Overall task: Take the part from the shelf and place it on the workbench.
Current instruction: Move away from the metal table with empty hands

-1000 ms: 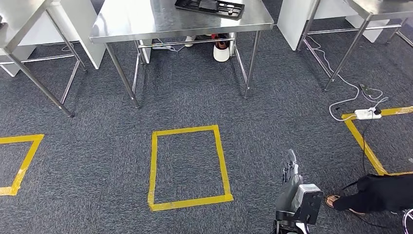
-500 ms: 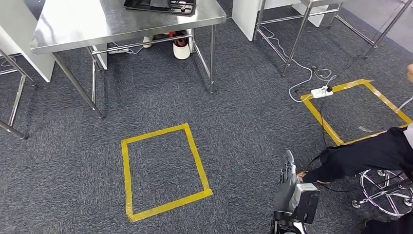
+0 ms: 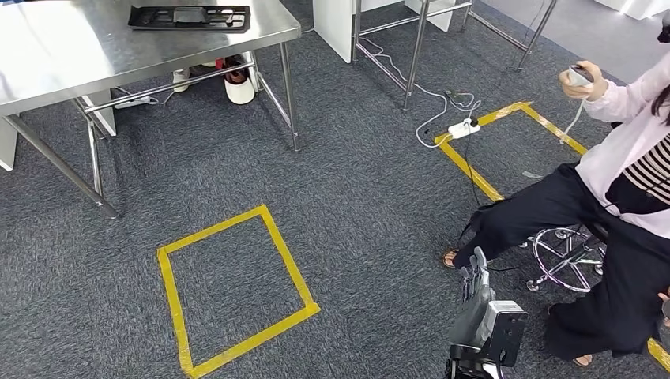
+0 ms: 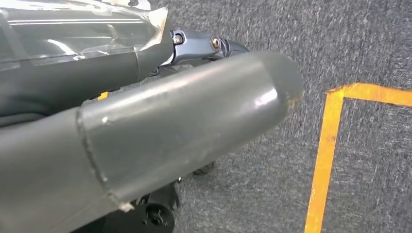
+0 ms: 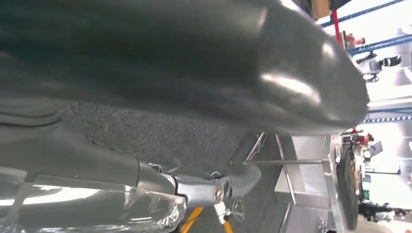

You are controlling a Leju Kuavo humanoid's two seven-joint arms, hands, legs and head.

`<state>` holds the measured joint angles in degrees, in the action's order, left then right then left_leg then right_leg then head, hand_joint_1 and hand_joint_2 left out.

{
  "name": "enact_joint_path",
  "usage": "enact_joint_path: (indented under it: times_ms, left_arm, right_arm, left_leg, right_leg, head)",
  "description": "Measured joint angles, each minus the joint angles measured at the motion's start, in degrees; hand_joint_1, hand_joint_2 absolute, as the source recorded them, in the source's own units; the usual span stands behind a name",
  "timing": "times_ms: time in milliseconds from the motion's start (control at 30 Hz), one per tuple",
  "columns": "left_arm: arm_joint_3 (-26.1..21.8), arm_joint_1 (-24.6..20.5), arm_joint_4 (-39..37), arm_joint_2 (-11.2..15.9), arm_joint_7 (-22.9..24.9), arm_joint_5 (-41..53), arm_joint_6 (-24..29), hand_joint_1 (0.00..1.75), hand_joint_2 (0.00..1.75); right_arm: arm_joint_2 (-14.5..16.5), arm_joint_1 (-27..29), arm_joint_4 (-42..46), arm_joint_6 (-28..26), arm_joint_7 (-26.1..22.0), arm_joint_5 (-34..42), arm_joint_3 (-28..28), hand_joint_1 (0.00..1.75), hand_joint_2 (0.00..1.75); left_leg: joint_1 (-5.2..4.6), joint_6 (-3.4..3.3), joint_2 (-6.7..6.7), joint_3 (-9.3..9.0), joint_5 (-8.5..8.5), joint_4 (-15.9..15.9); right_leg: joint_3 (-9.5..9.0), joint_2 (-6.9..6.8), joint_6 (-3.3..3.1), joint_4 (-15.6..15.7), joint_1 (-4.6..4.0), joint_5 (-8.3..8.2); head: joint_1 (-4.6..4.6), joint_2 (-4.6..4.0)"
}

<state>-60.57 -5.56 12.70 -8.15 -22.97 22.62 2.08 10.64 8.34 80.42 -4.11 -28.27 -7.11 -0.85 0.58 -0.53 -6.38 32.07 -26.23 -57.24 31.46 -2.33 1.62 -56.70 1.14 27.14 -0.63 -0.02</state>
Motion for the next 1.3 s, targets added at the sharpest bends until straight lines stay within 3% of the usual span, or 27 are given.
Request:
enact_joint_path:
  times_ms: [67,133,167,200,233,267,300,367,433,500,567,633,700,733,767,800,867,900,933,1000,1033,1100,1167,1200,1233,1267,1300]
  left_arm:
    - [0.00,-0.07,-0.01,0.01,0.01,0.01,0.00,0.00,0.00]
    - [0.01,0.01,-0.03,0.03,0.04,0.01,0.01,0.00,0.00]
    - [0.01,0.08,-0.04,0.03,0.06,0.01,0.01,0.00,0.00]
    - [0.01,0.15,-0.05,0.05,0.08,0.01,0.02,0.00,0.00]
    - [0.00,0.23,-0.06,0.07,0.13,0.01,-0.02,0.00,0.00]
    - [-0.01,0.29,-0.07,0.08,0.20,0.01,-0.16,0.00,0.00]
    - [-0.01,0.32,-0.07,0.09,0.31,0.02,-0.41,0.00,0.00]
    - [0.01,0.35,-0.08,0.10,0.69,0.15,-1.19,0.00,0.00]
    - [0.04,0.37,-0.14,0.08,1.25,0.39,-1.79,0.00,0.00]
    - [0.05,0.38,-0.21,-0.02,1.88,0.64,-1.98,0.00,0.00]
    - [0.04,0.39,-0.23,-0.14,2.36,0.80,-1.91,0.00,0.00]
    - [0.03,0.51,-0.24,-0.13,2.70,0.84,-1.74,0.00,0.00]
    - [0.01,0.67,-0.24,-0.05,3.08,0.86,-1.61,0.00,0.00]
    - [0.01,0.69,-0.24,-0.05,3.26,0.89,-1.56,0.00,0.00]
    - [0.01,0.68,-0.24,-0.07,3.42,0.91,-1.54,0.00,0.00]
    - [0.02,0.66,-0.24,-0.12,3.55,0.95,-1.54,0.00,0.00]
    - [0.03,0.62,-0.25,-0.22,3.67,0.99,-1.55,0.00,0.00]
    - [0.02,0.61,-0.25,-0.27,3.70,1.01,-1.54,0.00,0.00]
    - [0.02,0.59,-0.26,-0.31,3.73,1.01,-1.53,0.00,0.00]
    - [0.03,0.44,-0.27,-0.42,3.76,1.07,-1.53,0.00,0.00]
    - [0.04,0.34,-0.28,-0.47,3.79,1.16,-1.54,0.00,0.00]
    - [0.05,0.33,-0.30,-0.51,3.85,1.37,-1.67,0.00,0.00]
    - [0.05,0.58,-0.37,-0.52,3.91,1.48,-1.93,0.00,0.00]
    - [0.05,0.71,-0.42,-0.55,3.94,1.54,-2.09,0.00,0.00]
    - [0.05,0.79,-0.45,-0.57,3.95,1.63,-2.25,0.00,0.00]
    - [0.05,0.83,-0.48,-0.57,3.96,1.80,-2.40,0.00,0.00]
    - [0.05,0.83,-0.48,-0.57,3.97,2.00,-2.56,0.00,0.00]
  right_arm:
    - [-0.05,0.04,-0.01,0.00,-0.05,0.11,-0.04,0.00,0.00]
    - [-0.02,0.01,-0.04,0.01,-0.11,0.15,-0.04,0.00,0.00]
    - [-0.02,0.04,-0.08,0.02,-0.11,0.16,-0.04,0.00,0.00]
    - [-0.03,0.08,-0.15,0.02,-0.12,0.16,-0.05,0.00,0.00]
    - [-0.04,0.12,-0.24,0.02,-0.12,0.21,-0.06,0.00,0.00]
    - [-0.05,0.13,-0.35,0.02,-0.13,0.35,-0.07,0.00,0.00]
    - [-0.06,0.12,-0.48,0.02,-0.16,0.61,-0.07,0.00,0.00]
    - [-0.06,0.08,-0.74,-0.04,-0.27,1.38,-0.08,0.00,0.00]
    - [-0.06,0.06,-1.01,-0.15,-0.41,2.08,-0.09,0.00,0.00]
    - [-0.09,0.12,-1.32,-0.26,-0.52,2.53,-0.12,0.00,0.00]
    - [-0.16,0.14,-1.63,-0.35,-0.60,2.79,-0.18,0.00,0.00]
    - [-0.19,0.00,-1.88,-0.44,-0.63,2.98,-0.23,0.00,0.00]
    - [-0.20,-0.03,-2.12,-0.50,-0.62,3.27,-0.39,0.00,0.00]
    - [-0.22,0.04,-2.26,-0.52,-0.60,3.43,-0.56,0.00,0.00]
    - [-0.24,0.09,-2.40,-0.52,-0.57,3.54,-0.78,0.00,0.00]
    - [-0.26,0.10,-2.52,-0.52,-0.55,3.62,-1.00,0.00,0.00]
    - [-0.28,0.00,-2.63,-0.52,-0.53,3.72,-1.25,0.00,0.00]
    - [-0.27,-0.10,-2.64,-0.52,-0.54,3.76,-1.30,0.00,0.00]
    - [-0.27,-0.17,-2.66,-0.52,-0.54,3.78,-1.35,0.00,0.00]
    - [-0.31,-0.11,-2.70,-0.52,-0.55,3.79,-1.50,0.00,0.00]
    - [-0.33,0.00,-2.73,-0.52,-0.54,3.81,-1.58,0.00,0.00]
    - [-0.24,0.03,-2.86,-0.77,-0.50,3.70,-1.74,0.00,0.00]
    - [0.02,-0.44,-3.75,-2.31,-0.23,2.43,-2.20,0.00,0.00]
    - [0.13,-0.95,-5.05,-3.79,0.13,1.26,-2.75,0.00,0.00]
    - [0.17,-1.69,-7.04,-5.32,0.59,0.15,-3.59,0.00,0.00]
    - [0.14,-2.64,-9.78,-6.53,1.09,-0.57,-4.69,0.00,0.00]
    - [0.04,-3.82,-13.31,-7.37,1.55,-0.85,-6.05,0.00,0.00]
  left_leg:
    - [0.41,0.64,1.78,0.69,-1.92,-2.02]
    - [0.61,1.01,4.89,3.13,-6.20,-8.26]
    - [0.62,1.08,5.78,4.69,-8.18,-12.13]
    - [0.62,1.11,6.16,5.83,-9.23,-15.00]
    - [0.62,1.08,6.31,6.11,-9.14,-16.00]
    - [0.65,0.99,6.43,5.34,-7.97,-14.79]
    - [0.71,0.86,6.78,3.59,-6.04,-11.55]
    - [0.93,0.62,9.28,-0.36,-3.13,-3.96]
    - [0.84,0.36,10.77,-1.89,-2.47,-0.73]
    - [0.44,-0.31,9.54,-1.74,-2.10,-0.57]
    - [0.30,-1.40,8.10,-1.63,-1.41,0.00]
    - [0.20,-2.19,6.48,-1.31,-0.95,0.36]
    - [0.00,-2.46,4.79,-0.84,-0.78,0.34]
    - [-0.08,-2.48,3.96,-0.65,-0.70,0.32]
    - [-0.12,-2.45,3.20,-0.52,-0.64,0.30]
    - [-0.15,-2.39,2.46,-0.48,-0.60,0.28]
    - [-0.34,-2.12,1.13,-0.61,-0.62,0.21]
    - [-0.48,-1.87,0.51,-0.73,-0.69,0.16]
    - [-0.60,-1.56,-0.05,-0.86,-0.74,0.13]
    - [-0.59,-0.86,-1.18,-1.13,-0.80,0.22]
    - [-0.42,-0.45,-0.97,-1.12,-0.99,0.09]
    - [-0.06,0.27,1.94,-0.15,-3.27,-2.56]
    - [0.16,0.69,5.49,2.68,-7.53,-9.43]
    - [0.20,0.82,6.16,4.30,-9.17,-13.14]
    - [0.27,0.93,6.41,5.38,-9.76,-15.50]
    - [0.39,1.01,6.51,5.63,-9.26,-15.99]
    - [0.59,1.06,6.64,4.73,-7.57,-14.07]
  right_leg:
    - [0.03,1.15,-0.98,0.13,0.39,-0.55]
    - [0.25,2.20,-1.68,0.14,0.47,-1.04]
    - [0.43,2.76,-1.91,0.12,0.36,-1.22]
    - [0.56,3.44,-1.95,0.10,0.26,-1.33]
    - [0.64,4.17,-1.95,0.07,0.18,-1.43]
    - [0.67,4.93,-1.88,0.02,0.15,-1.52]
    - [0.67,5.69,-1.75,-0.05,0.16,-1.60]
    - [0.83,7.00,-1.41,-0.26,0.05,-1.78]
    - [1.32,8.06,-0.77,-0.33,-0.15,-2.11]
    - [1.98,8.93,0.15,-0.13,-0.17,-2.59]
    - [3.15,7.23,0.51,-1.43,-0.15,-1.84]
    - [5.98,4.20,0.21,-7.13,-0.16,1.49]
    - [9.27,3.14,0.30,-14.71,-0.09,5.07]
    - [9.81,3.01,0.61,-16.62,-0.05,5.80]
    - [9.07,2.84,1.03,-16.17,-0.03,5.63]
    - [7.00,2.41,1.46,-13.27,-0.03,4.72]
    - [1.51,0.00,1.79,-4.55,-0.28,2.23]
    - [-0.36,-1.04,1.53,-1.40,-0.50,1.24]
    - [-1.12,-1.65,1.11,0.21,-0.75,0.64]
    - [-0.83,-0.80,0.13,0.64,-1.03,0.12]
    - [-0.83,-0.20,-0.32,0.83,-0.73,-0.11]
    - [-1.06,1.03,-1.35,1.19,-0.12,-0.74]
    - [-0.95,2.33,-1.97,1.24,0.06,-1.17]
    - [-0.80,3.04,-2.06,1.23,0.02,-1.28]
    - [-0.70,3.82,-2.06,1.20,0.00,-1.35]
    - [-0.66,4.61,-2.04,1.14,0.00,-1.41]
    - [-0.65,5.46,-1.96,1.01,0.05,-1.45]
  head:
    - [-0.11,0.00]
    - [-0.27,0.00]
    - [-0.29,0.00]
    - [-0.29,0.00]
    - [-0.31,0.00]
    - [-0.31,0.00]
    - [-0.32,0.00]
    - [-0.30,0.00]
    - [-0.22,0.00]
    - [-0.18,0.00]
    - [-0.06,0.00]
    - [0.22,0.00]
    - [0.40,0.00]
    - [0.41,0.00]
    - [0.45,0.00]
    - [0.46,0.00]
    - [0.47,0.00]
    - [0.45,0.00]
    - [0.43,0.00]
    - [0.44,0.00]
    - [0.43,0.00]
    - [0.33,0.00]
    - [0.14,0.00]
    - [0.08,0.00]
    - [0.07,0.00]
    - [0.04,0.00]
    - [0.05,0.00]
